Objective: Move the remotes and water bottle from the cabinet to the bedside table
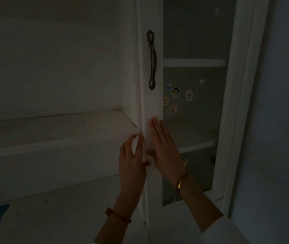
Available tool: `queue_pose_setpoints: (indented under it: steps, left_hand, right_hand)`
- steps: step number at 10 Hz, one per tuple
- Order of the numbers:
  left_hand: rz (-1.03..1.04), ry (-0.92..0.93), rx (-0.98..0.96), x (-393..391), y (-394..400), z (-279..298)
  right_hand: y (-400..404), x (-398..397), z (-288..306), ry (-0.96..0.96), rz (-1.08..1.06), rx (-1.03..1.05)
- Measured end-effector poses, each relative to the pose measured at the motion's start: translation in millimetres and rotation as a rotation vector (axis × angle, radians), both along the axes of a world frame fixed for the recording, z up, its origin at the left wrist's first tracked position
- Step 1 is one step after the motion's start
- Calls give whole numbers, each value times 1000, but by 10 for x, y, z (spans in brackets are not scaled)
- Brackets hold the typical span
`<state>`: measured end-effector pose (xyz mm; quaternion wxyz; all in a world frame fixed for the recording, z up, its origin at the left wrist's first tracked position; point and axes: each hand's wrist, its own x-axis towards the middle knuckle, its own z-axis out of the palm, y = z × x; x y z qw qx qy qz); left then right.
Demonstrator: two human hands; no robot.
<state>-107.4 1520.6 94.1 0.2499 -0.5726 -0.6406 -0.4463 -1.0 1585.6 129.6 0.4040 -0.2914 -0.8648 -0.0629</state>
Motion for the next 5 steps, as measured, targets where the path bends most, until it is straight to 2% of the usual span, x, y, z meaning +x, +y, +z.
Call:
queue_pose_setpoints:
  steps: [2, 3, 5]
  left_hand:
    - [-56, 18, -52, -58, -88, -9]
    - [-160, -31, -82, -154, -213, -19]
    - [-177, -26, -64, -347, -647, -10]
  right_hand:
    - [-48, 18, 5, 42, 24, -21]
    - [-104, 65, 55, 153, 114, -65]
    - [-278, 264, -45, 245, 130, -222]
